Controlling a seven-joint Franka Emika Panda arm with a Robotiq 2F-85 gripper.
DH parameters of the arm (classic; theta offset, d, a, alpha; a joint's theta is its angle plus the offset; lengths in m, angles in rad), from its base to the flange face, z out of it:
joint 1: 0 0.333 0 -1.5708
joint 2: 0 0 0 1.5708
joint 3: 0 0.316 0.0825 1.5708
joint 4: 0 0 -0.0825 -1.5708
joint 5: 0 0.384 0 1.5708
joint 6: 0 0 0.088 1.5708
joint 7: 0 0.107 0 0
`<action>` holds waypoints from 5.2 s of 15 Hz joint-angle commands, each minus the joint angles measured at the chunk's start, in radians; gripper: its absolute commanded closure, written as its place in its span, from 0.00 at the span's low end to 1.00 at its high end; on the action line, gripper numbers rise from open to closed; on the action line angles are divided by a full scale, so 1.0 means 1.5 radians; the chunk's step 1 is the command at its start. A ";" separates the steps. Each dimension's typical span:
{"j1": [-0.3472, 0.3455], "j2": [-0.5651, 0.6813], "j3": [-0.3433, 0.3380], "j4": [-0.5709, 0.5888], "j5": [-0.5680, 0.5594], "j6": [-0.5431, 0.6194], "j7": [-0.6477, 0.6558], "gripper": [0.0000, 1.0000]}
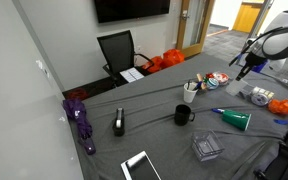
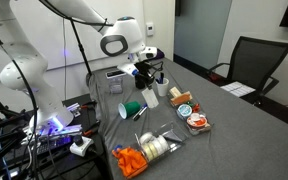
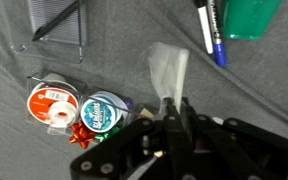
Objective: Move the white object to the clear holder at the front of the table
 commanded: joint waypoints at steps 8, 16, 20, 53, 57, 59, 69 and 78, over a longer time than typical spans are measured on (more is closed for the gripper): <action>0.028 -0.118 -0.048 -0.023 0.358 -0.316 -0.348 0.98; 0.021 -0.108 -0.048 -0.017 0.352 -0.327 -0.338 0.91; 0.022 -0.114 -0.050 -0.013 0.355 -0.365 -0.337 0.98; 0.091 0.098 0.098 0.013 0.611 -0.411 -0.255 0.98; 0.094 0.112 0.108 0.011 0.611 -0.378 -0.257 0.98; 0.092 0.117 0.111 0.010 0.611 -0.375 -0.261 0.98; 0.073 0.067 0.102 -0.027 0.585 -0.427 -0.295 0.38; 0.057 -0.081 0.059 -0.098 0.371 -0.432 -0.299 0.00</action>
